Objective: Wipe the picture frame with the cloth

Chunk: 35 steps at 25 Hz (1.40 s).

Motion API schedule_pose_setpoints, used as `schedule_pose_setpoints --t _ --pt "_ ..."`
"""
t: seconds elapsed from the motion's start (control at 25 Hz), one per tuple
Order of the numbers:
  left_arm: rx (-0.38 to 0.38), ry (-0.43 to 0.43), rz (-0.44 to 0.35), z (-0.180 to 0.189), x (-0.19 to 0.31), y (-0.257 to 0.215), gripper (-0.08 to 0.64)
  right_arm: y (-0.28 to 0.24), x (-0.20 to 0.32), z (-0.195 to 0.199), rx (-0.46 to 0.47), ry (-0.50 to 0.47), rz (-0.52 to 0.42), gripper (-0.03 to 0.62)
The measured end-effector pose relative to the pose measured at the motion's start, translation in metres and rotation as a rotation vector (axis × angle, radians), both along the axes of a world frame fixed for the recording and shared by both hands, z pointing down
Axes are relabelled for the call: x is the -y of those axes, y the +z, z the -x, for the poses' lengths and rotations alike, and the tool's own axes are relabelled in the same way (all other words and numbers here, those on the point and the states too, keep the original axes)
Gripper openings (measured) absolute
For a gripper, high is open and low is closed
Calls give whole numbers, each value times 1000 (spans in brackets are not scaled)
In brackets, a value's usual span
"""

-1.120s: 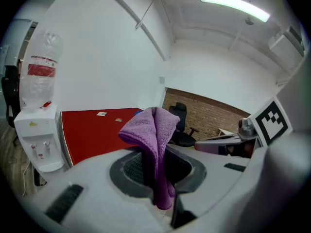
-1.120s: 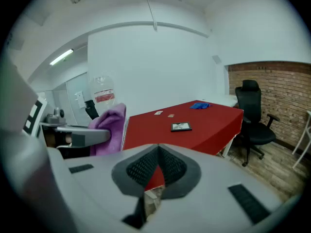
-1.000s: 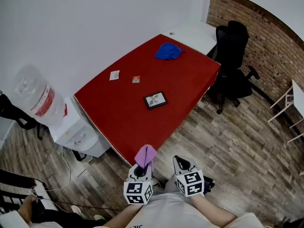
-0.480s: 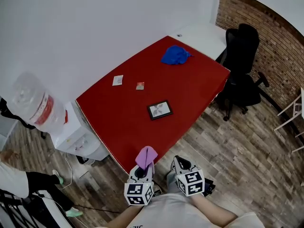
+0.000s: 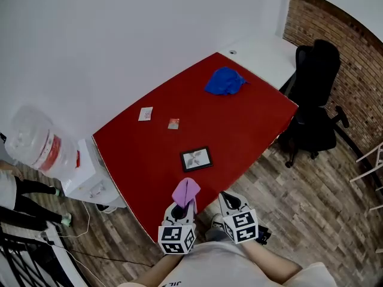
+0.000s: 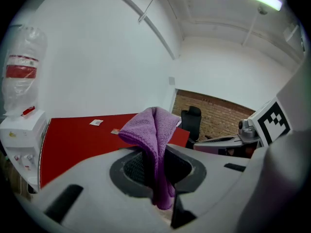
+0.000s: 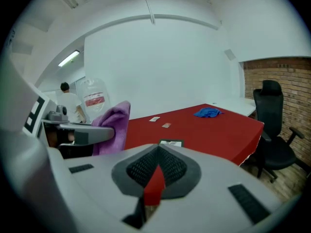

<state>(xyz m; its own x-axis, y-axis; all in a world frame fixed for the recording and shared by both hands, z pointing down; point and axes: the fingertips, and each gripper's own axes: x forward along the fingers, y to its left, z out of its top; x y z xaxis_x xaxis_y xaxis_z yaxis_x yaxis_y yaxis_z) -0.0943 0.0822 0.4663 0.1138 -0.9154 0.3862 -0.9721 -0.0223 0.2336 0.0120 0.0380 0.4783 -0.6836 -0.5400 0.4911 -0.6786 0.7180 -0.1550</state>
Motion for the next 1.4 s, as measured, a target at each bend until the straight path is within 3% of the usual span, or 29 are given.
schedule_pose_setpoints --t 0.52,1.4 --pt "2 -20 59 12 30 13 57 12 38 7 10 15 42 3" --pt "32 21 100 89 102 63 57 53 96 57 -70 59 53 3"
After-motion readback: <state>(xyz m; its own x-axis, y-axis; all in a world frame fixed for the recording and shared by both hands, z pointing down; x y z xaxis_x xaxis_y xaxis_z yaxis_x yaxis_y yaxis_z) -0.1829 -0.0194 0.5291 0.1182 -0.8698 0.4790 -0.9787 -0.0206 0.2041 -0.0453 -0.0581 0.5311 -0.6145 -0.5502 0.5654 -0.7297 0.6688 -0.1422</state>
